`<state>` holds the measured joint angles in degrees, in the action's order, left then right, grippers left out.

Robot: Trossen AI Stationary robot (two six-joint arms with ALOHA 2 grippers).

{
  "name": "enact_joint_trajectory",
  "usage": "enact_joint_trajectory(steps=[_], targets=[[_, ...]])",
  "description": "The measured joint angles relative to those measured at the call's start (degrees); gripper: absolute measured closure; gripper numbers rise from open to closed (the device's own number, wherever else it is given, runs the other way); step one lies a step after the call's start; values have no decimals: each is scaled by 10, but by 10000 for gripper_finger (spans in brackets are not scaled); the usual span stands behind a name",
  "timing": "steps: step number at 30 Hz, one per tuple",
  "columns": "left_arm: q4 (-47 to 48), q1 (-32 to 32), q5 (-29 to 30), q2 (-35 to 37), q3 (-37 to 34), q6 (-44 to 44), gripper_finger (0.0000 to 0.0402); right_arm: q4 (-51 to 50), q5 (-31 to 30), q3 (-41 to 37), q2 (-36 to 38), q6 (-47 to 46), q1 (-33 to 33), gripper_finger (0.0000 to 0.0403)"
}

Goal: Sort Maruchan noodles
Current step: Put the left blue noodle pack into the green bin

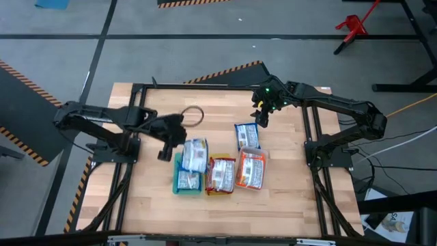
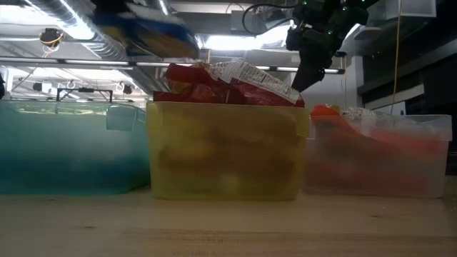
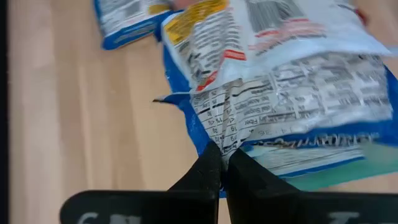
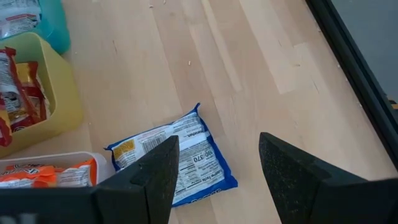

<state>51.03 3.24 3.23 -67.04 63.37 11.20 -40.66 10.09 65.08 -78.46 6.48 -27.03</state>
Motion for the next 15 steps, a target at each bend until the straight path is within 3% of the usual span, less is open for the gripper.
enact_joint_trajectory(steps=[8, 15], targets=[[-18, 101, 42, -12, -46, -65, 401, -2, 0, 0, 0, 0, 0, 194], [-80, 129, 50, -12, -129, -98, 401, -2, 0, 0, 0, -1, 0, 194]])
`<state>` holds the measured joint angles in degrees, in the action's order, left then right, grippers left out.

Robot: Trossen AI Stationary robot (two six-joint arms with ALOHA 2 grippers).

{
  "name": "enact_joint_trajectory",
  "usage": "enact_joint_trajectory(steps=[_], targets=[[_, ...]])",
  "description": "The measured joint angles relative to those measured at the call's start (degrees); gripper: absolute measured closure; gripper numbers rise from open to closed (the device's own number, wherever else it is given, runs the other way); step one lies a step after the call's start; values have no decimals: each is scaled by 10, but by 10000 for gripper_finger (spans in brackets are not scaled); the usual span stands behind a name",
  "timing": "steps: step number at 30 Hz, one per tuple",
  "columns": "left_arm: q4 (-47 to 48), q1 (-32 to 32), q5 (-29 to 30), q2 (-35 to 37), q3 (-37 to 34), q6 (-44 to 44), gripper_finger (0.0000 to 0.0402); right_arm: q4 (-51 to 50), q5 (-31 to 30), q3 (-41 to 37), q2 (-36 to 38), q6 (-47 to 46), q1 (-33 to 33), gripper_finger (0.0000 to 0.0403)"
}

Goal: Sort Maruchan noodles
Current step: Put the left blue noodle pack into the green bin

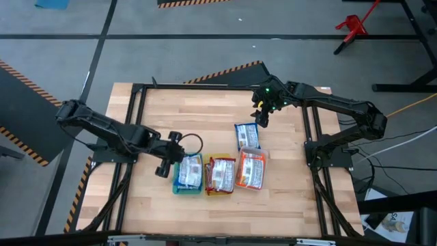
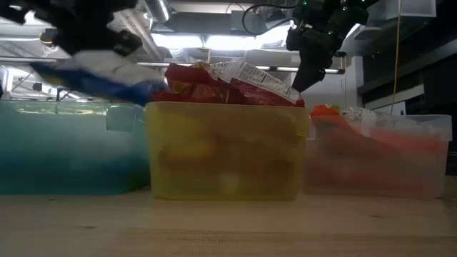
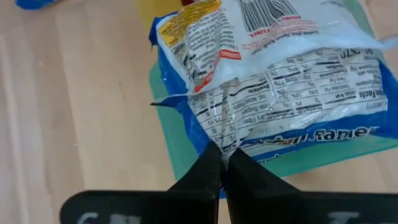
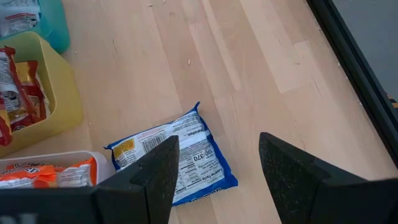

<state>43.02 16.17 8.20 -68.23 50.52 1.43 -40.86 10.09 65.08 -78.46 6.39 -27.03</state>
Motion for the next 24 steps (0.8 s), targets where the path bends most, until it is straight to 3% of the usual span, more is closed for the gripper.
enact_joint_trajectory(steps=[12, 24], targets=[[-75, 2, -31, 0, -84, -13, 399, -5, -1, 0, 0, -1, 0, 194], [-98, 1, -33, 0, -89, -7, 312, -11, 0, 0, 0, -1, 0, 194]])
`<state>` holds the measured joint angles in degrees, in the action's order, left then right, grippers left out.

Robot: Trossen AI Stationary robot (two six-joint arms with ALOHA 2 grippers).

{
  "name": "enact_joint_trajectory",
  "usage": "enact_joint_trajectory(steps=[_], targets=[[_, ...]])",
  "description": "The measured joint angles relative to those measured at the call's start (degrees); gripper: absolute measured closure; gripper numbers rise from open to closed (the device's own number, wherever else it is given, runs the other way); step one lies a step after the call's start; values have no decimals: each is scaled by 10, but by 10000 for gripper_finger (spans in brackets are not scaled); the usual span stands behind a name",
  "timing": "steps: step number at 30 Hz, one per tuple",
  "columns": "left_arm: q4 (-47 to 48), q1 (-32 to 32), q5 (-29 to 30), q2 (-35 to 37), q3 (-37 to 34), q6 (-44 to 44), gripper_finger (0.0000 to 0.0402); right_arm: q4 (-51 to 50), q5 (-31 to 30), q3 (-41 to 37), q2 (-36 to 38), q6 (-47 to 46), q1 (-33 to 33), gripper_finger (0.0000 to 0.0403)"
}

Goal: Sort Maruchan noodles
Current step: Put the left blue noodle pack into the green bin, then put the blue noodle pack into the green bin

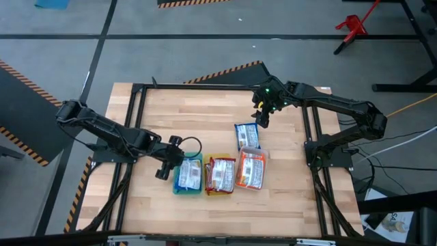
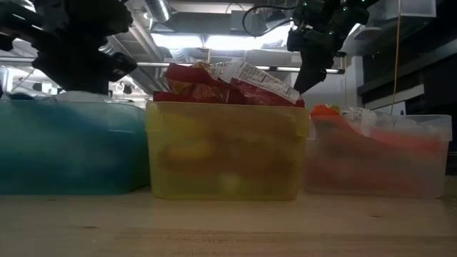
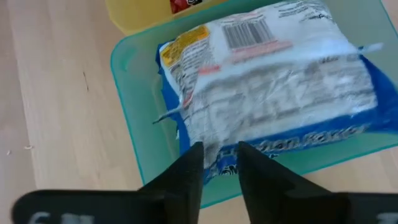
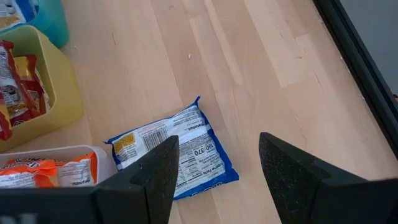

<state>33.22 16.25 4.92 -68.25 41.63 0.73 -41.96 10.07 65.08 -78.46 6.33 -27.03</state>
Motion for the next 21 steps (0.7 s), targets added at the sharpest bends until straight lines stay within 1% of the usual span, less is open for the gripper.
enact_joint_trajectory(steps=[6, 8, 11, 13, 15, 21], targets=[[1, 0, 0, 0, 0, -4, 271, -7, -5, 0, 0, -5, 0, 194], [3, 0, 2, 0, 1, -5, 259, -18, -27, 0, -3, -6, 0, 194], [9, 0, 16, 0, 9, -5, 245, -31, -82, -10, -8, -28, 0, 194], [19, 0, 36, 0, 19, -6, 239, -26, -117, -31, -8, -52, 0, 194], [37, 0, 61, 0, 33, -6, 238, -24, -138, -60, -8, -75, 0, 194], [74, -1, 119, 0, 80, -6, 237, -9, -144, -158, -9, -136, 0, 194]])
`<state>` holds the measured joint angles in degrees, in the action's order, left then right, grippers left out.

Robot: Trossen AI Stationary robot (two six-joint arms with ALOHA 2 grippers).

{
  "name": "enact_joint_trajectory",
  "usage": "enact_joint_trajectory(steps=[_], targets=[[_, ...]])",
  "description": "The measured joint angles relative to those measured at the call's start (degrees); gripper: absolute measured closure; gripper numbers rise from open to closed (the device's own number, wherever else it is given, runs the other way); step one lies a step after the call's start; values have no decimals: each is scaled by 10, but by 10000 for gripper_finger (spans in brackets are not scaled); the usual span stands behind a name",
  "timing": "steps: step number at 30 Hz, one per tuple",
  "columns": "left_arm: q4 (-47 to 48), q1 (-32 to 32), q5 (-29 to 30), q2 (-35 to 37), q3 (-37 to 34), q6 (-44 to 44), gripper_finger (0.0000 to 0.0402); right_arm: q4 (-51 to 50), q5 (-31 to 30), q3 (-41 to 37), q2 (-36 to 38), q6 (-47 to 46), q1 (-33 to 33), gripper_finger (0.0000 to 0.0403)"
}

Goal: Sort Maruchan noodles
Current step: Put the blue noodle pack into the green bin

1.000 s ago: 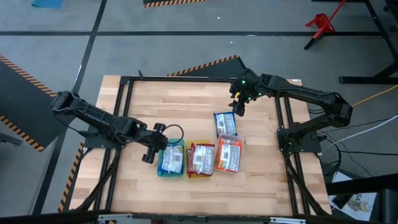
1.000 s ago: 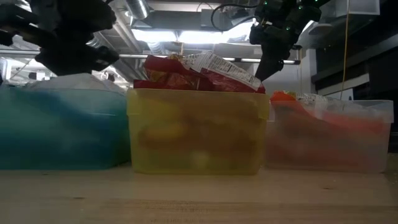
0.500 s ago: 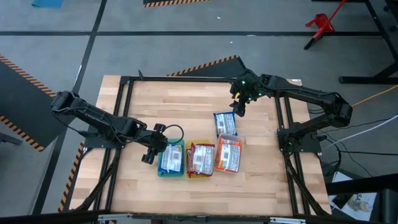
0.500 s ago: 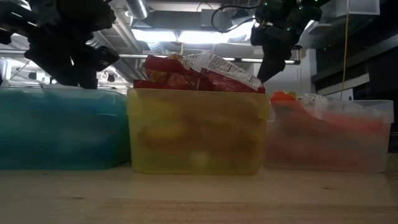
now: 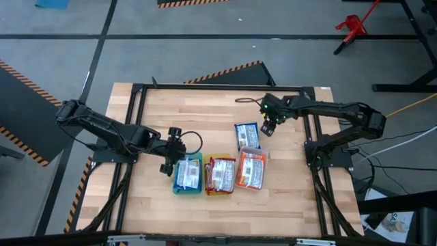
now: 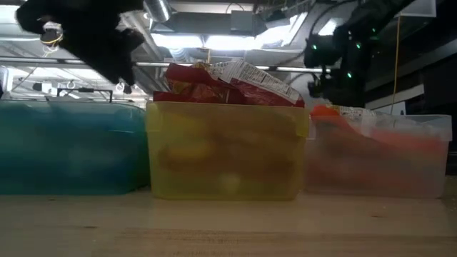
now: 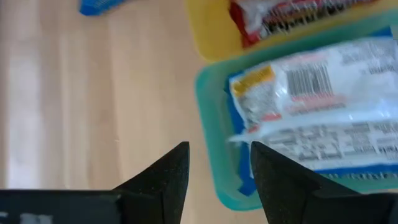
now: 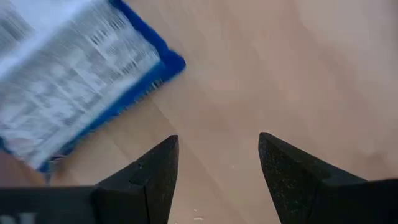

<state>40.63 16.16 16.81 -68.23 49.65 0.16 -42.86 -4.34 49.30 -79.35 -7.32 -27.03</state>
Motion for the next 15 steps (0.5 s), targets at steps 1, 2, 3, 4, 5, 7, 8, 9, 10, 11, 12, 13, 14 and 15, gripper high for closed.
enact_joint_trajectory(steps=[1, 2, 3, 4, 5, 7, 8, 9, 10, 11, 12, 13, 14, 15], targets=[[3, -1, 7, 0, 7, 0, 237, 10, 0, -15, 0, -8, 0, 194], [4, -5, 11, 0, 13, 0, 237, 22, 2, -29, 0, -16, 0, 194], [5, -9, 13, 0, 17, 1, 237, 35, 9, -41, 0, -23, 0, 194], [6, -14, 14, 0, 21, 3, 237, 50, 20, -51, 0, -31, 0, 194], [6, -19, 17, 0, 25, 3, 237, 66, 33, -60, 0, -38, 0, 194], [6, -31, 20, 0, 31, 4, 237, 93, 58, -74, 0, -48, 0, 194], [6, -37, 20, 0, 33, 4, 237, 101, 69, -78, 0, -53, 0, 194], [7, -43, 20, 0, 34, 4, 237, 110, 76, -80, 0, -58, 1, 194], [7, -50, 20, 0, 35, 4, 237, 120, 82, -81, -2, -61, 1, 194], [7, -56, 21, 0, 35, 4, 237, 127, 85, -80, -5, -64, 1, 194], [8, -62, 21, 0, 35, 4, 237, 130, 84, -80, -9, -66, 1, 194], [9, -68, 21, 0, 35, 4, 237, 132, 82, -80, -15, -68, 1, 194], [10, -73, 21, 0, 35, 4, 237, 136, 79, -80, -23, -71, 1, 194], [10, -77, 21, 0, 35, 4, 237, 140, 75, -80, -31, -74, 1, 194]])
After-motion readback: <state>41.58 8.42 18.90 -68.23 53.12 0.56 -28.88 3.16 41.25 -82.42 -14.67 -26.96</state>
